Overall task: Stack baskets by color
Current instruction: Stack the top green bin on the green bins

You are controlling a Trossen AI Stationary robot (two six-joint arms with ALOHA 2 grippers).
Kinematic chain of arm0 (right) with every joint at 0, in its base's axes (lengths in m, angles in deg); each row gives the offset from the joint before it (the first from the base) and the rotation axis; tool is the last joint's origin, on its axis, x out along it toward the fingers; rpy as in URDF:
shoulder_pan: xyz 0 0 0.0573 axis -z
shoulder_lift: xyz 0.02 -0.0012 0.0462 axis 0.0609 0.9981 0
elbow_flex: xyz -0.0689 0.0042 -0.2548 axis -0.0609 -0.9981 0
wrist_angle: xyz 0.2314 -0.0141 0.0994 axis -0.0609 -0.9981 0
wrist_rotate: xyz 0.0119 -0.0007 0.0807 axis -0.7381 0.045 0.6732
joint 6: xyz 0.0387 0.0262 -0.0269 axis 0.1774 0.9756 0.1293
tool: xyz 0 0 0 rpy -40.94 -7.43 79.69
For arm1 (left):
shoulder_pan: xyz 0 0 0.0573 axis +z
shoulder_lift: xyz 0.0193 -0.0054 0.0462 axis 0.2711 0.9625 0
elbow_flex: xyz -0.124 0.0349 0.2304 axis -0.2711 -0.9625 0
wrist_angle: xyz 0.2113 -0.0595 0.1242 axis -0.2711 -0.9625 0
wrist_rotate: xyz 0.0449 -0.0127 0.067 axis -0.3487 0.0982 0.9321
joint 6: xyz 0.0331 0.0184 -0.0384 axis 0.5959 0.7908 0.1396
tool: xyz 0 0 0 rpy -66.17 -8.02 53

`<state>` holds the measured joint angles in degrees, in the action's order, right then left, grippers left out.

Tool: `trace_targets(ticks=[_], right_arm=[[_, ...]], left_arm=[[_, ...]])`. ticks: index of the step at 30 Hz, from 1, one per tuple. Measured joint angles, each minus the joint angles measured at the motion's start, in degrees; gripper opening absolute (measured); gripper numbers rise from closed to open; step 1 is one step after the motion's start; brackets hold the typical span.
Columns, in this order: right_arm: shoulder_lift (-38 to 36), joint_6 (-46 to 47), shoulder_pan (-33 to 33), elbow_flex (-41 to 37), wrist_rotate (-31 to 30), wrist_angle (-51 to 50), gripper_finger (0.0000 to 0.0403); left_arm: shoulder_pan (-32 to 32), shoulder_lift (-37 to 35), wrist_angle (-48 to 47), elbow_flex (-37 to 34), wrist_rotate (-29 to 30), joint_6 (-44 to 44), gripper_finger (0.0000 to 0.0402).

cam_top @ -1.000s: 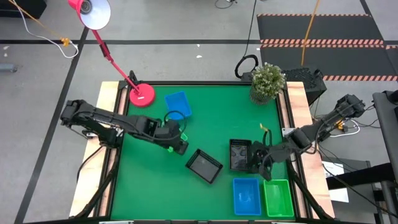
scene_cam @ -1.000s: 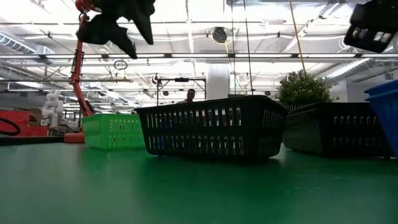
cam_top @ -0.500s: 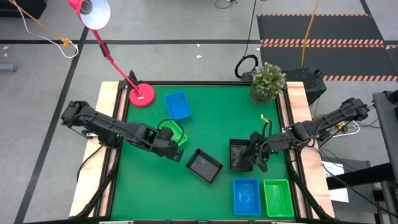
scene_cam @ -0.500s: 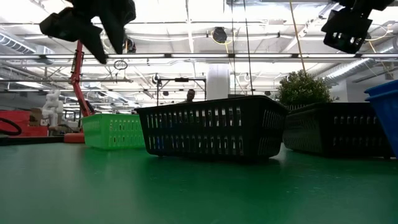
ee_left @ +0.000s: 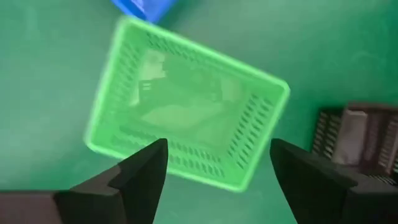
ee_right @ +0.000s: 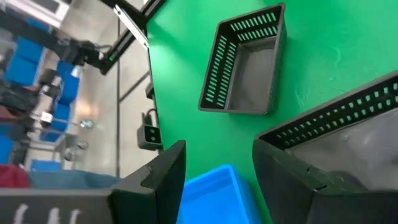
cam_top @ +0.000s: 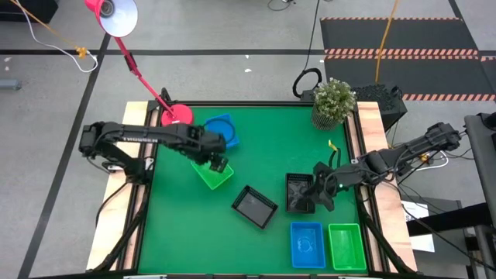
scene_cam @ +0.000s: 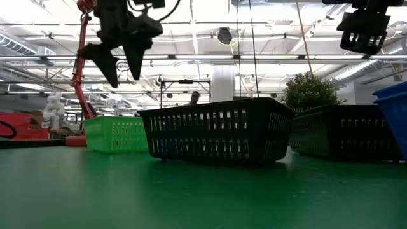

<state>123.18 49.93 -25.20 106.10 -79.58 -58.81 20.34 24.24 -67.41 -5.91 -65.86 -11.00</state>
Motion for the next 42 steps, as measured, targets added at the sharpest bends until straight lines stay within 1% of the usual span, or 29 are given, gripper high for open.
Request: trace_targets(ticks=[5, 11, 17, 19, 24, 27, 31, 34, 42], right_arm=[[-1.72, 4.68, 0.02, 0.0, -0.02, -0.13, 0.018], [-3.19, 10.4, 0.04, 0.0, -0.04, -2.11, 0.018], [-3.44, 10.62, 0.06, 0.0, -0.83, -3.33, 0.018], [-3.45, 10.7, 0.06, 0.0, -1.89, -3.4, 0.018], [-3.45, 10.7, 1.0, 0.0, -1.97, -3.5, 0.018], [-3.45, 9.61, 1.78, 0.0, -1.8, -3.56, 0.018], [-3.45, 9.11, 2.58, 0.0, -1.78, -3.74, 0.018], [-3.45, 8.94, 2.96, 0.0, -1.77, -3.76, 0.018], [-3.45, 7.85, 2.89, 0.0, -1.57, -3.77, 0.018]], left_arm=[[5.93, 0.0, 0.02, 0.0, 0.0, 7.87, 0.0275], [11.42, 0.0, 0.04, 0.0, -0.5, 17.9, 0.0258], [15.65, 0.02, 0.11, 0.0, -2.97, 24.22, 0.0253], [16.35, 0.02, 0.13, 0.0, -3.69, 25.0, 0.0253], [17.29, 0.02, 0.07, 0.0, -4.07, 27.12, 0.0253], [17.35, 0.02, 0.04, 0.0, -4.13, 26.87, 0.0253], [17.91, 0.02, 0.08, -0.03, -6.14, 25.6, 0.0253], [18.64, 0.01, 1.83, -1.79, -9.09, 25.33, 0.0253], [16.89, 0.07, 1.75, -6.1, -9.6, 23.82, 0.0253]])
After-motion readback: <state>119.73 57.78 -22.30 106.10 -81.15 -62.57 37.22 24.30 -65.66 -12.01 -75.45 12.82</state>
